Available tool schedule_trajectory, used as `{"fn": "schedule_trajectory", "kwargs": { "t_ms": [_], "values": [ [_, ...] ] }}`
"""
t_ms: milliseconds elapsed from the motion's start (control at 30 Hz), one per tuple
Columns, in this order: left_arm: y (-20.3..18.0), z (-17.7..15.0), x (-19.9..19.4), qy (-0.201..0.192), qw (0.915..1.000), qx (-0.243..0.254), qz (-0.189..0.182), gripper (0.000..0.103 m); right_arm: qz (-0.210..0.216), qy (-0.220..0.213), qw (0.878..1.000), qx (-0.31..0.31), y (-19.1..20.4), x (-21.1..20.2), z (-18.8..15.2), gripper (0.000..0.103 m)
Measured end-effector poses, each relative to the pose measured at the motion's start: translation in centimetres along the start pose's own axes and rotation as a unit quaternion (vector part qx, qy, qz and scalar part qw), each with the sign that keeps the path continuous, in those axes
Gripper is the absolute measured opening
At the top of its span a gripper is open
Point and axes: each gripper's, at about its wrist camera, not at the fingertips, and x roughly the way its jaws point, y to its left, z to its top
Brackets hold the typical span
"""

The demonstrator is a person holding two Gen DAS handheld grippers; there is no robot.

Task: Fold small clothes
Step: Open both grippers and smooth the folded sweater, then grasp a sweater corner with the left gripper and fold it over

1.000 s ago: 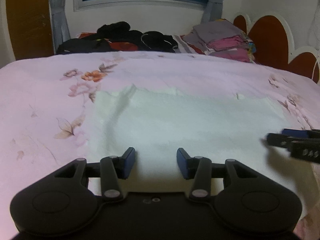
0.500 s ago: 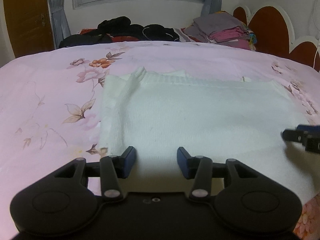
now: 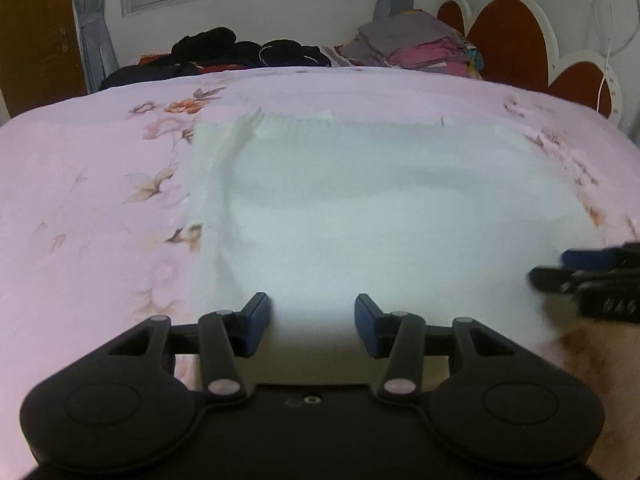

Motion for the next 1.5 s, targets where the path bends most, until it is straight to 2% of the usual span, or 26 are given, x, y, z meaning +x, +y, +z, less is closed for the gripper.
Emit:
{"fn": "schedule_trajectory", "kwargs": {
  "t_ms": [100,300,400,600,800,900,1033,1100,1133,1233,1267,1500],
  "values": [
    [0.4,-0.4,-0.3,-0.002,1.0000,0.007,0.001,0.047,-0.020,0.001,1.000,0.002,-1.3,-0.5,-0.7,0.053],
    [0.6,-0.6,-0.4,0.002,1.0000,0.003,0.006,0.048,-0.049,-0.003,0.997,0.051,-3.8,-1.3,-2.0,0.053],
    [0.3,-0.2,-0.4,0.009,0.9999,-0.006,0.010,0.049,-0.058,0.000,0.998,0.030,-3.2,-1.4,-1.7,0.053],
    [0.9,0.4,-1.3,0.022,0.9983,-0.054,-0.004,0.053,-0.032,-0.009,0.998,0.047,-2.5,-2.3,-1.2,0.053],
    [1.9,0.5,-2.4,0.039,0.9924,-0.114,-0.025,0.056,-0.005,-0.019,0.999,0.041,-0.9,-2.7,-0.2,0.053],
    [2.5,0.2,-2.9,0.048,0.9865,-0.153,-0.034,0.065,0.008,-0.023,0.999,0.038,-0.1,-2.9,0.2,0.053],
    [3.7,-0.9,-3.8,0.054,0.9766,-0.202,-0.049,0.065,0.024,-0.025,0.999,0.036,0.8,-3.0,0.6,0.053],
    [4.4,-1.7,-4.1,0.056,0.9688,-0.234,-0.058,0.065,0.030,-0.025,0.999,0.031,1.4,-3.1,0.7,0.053],
    [4.8,-2.2,-4.1,0.060,0.9629,-0.255,-0.063,0.065,0.033,-0.026,0.999,0.029,1.6,-3.2,0.7,0.053],
    [5.8,-4.2,-3.7,0.071,0.9351,-0.333,-0.098,0.064,0.042,-0.027,0.998,0.028,2.1,-3.2,1.0,0.053],
    [5.9,-4.6,-3.3,0.069,0.9284,-0.349,-0.108,0.064,0.043,-0.028,0.998,0.028,2.2,-3.2,1.0,0.053],
    [6.8,-5.0,0.0,0.006,0.8924,-0.424,-0.154,0.065,0.043,-0.022,0.998,0.026,3.0,-1.6,2.0,0.053]
  ]
}}
